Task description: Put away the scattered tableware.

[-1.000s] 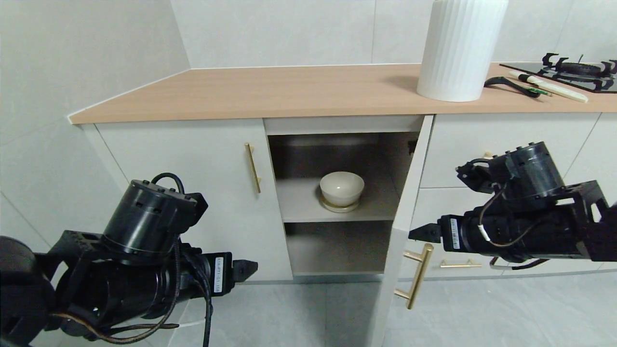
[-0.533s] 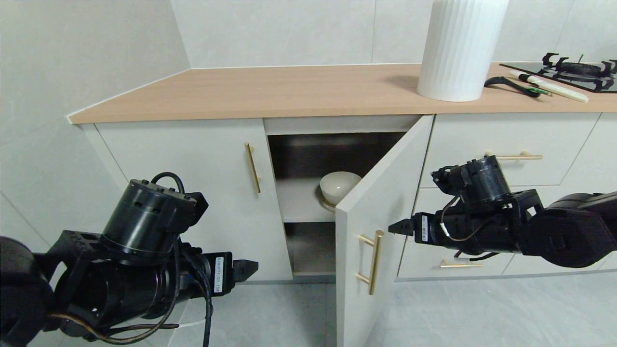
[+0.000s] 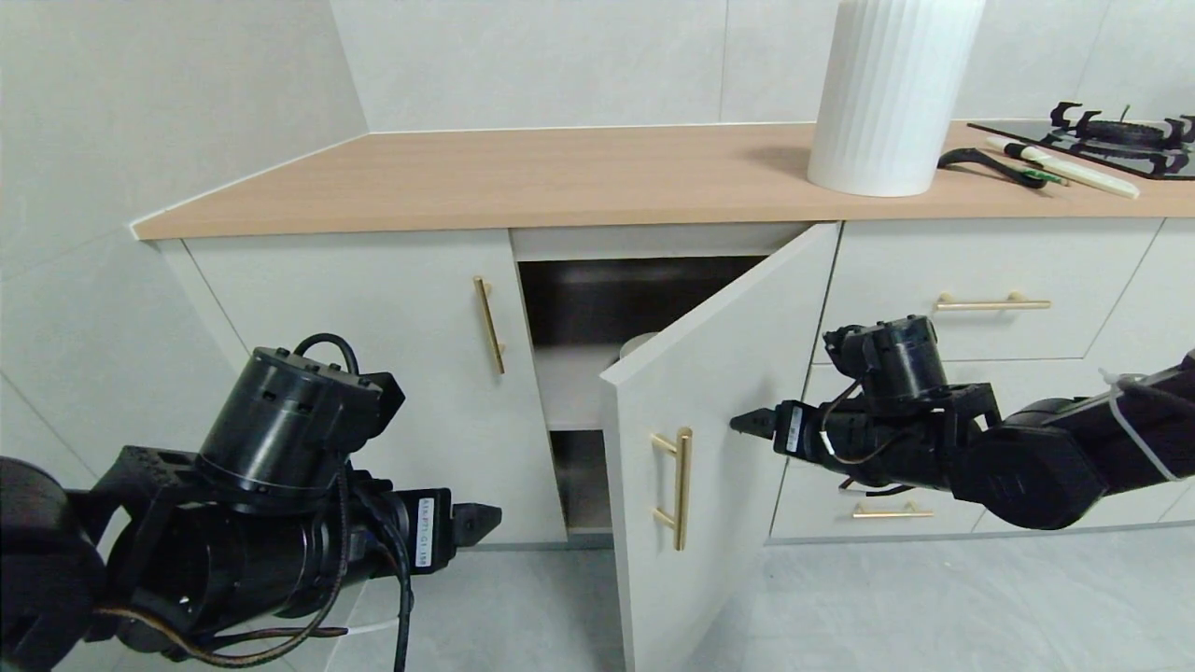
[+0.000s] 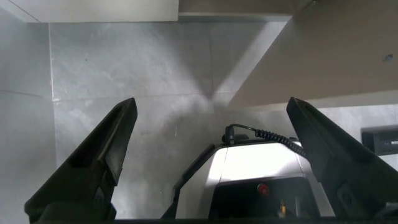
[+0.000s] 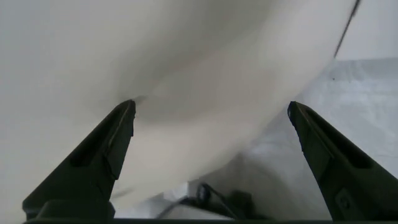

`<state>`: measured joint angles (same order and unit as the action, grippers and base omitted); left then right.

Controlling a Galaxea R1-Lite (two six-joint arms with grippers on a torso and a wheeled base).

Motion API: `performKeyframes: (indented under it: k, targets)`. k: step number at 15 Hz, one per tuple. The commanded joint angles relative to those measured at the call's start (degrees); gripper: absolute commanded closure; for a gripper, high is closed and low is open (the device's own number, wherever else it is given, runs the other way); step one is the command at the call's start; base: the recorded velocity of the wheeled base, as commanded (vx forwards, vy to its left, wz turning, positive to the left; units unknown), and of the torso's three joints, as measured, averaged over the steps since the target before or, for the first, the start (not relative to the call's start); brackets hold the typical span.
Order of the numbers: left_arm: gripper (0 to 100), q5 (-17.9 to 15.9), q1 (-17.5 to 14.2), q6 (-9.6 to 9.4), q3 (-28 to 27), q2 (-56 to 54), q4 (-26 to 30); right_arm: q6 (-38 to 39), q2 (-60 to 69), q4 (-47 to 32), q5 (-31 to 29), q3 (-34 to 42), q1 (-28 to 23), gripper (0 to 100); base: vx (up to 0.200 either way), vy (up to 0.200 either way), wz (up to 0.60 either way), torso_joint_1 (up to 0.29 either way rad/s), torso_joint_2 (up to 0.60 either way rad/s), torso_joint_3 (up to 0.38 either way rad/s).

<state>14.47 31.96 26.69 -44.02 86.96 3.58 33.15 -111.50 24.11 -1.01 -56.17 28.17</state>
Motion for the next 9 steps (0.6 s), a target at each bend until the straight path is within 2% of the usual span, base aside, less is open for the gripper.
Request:
performKeyframes:
  k: [1, 2, 6, 9]
  targets:
    - [0, 0.0, 0.0, 0.03, 0.0, 0.2, -0.1, 1.1, -2.1, 1.4, -0.1, 0.0, 0.0, 0, 0.2, 0.0, 0.0, 0.002, 0.0, 0.002]
    - [0, 0.0, -0.1, 0.03, 0.0, 0.2, -0.1, 1.9, -1.9, 1.6, -0.1, -0.1, 0.0, 0, 0.2, 0.0, 0.0, -0.002, 0.0, 0.012]
    - [0, 0.0, -0.1, 0.12, 0.0, 0.1, -0.1, 3.1, -2.1, 1.7, -0.2, -0.6, 0.0, 0, 0.0, 0.0, 0.0, 0.0, 0.0, 0.0]
    - [0, 0.0, -0.1, 0.12, 0.0, 0.1, -0.2, 7.7, -3.0, 2.9, -0.5, -2.5, -0.1, 0, 0.0, 0.0, 0.0, 0.0, 0.0, 0.0]
